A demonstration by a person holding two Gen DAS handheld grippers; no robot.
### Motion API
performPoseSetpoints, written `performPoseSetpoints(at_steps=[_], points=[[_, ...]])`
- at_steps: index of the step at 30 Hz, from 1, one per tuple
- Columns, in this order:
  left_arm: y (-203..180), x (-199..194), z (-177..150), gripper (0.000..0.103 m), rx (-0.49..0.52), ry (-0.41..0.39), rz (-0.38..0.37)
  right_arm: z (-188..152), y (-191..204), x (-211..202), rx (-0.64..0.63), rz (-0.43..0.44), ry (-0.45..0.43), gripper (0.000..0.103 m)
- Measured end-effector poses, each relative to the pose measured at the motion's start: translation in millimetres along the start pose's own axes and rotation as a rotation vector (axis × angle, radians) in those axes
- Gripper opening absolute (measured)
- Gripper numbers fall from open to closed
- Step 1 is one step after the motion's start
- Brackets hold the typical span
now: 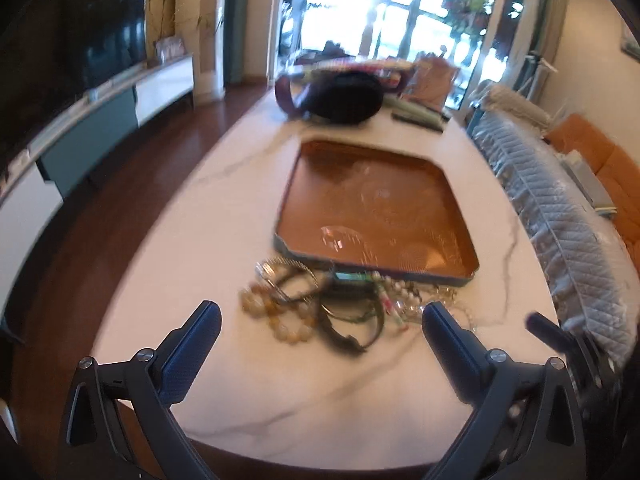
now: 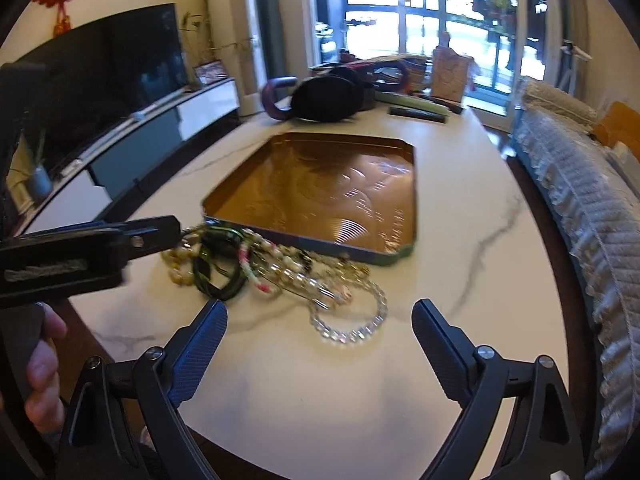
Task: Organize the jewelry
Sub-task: 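Grasp the thin black bangle with the left tool while the right tool grasps the multicolour beaded bracelet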
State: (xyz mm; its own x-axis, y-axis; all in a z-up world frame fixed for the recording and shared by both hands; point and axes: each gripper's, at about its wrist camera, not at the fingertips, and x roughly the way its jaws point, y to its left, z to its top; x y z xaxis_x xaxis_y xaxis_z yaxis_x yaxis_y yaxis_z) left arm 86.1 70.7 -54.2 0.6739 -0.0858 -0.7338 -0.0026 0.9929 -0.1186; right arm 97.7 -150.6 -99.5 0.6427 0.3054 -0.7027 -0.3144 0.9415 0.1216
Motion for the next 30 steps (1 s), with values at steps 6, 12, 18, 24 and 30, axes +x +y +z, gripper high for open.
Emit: performPoseSetpoints(at_steps=[6,12,18,24,30], points=[[3.6,-5.9,2.3,0.1,0.086,-0.009,-0.03,33.2,-13.8,1.4,-0.037,0.149,-0.01,0.103],[-1.4,29.2,-15.3,0.064,0.188,0.038,-0.09,29.9,-22.4,11.4,-0.108,0.201,-0.011,0.101],[3.1,49.9,-20.0,0.048,0.154,0.085,-0.199,19.0,-23.6,27.6,-0.129,0.301,0.057,0.046],[10.6,52.2,-1.6,0.04,0.163,0.054,-0.177,16.3,-21.3,52.2,-0.112,0.36,0.132,0.028],[5.3,68.9,-0.7,0.04,0.236,0.105,-0.156,19.4,-9.9,66.3,-0.143,0.405,0.169,0.028]])
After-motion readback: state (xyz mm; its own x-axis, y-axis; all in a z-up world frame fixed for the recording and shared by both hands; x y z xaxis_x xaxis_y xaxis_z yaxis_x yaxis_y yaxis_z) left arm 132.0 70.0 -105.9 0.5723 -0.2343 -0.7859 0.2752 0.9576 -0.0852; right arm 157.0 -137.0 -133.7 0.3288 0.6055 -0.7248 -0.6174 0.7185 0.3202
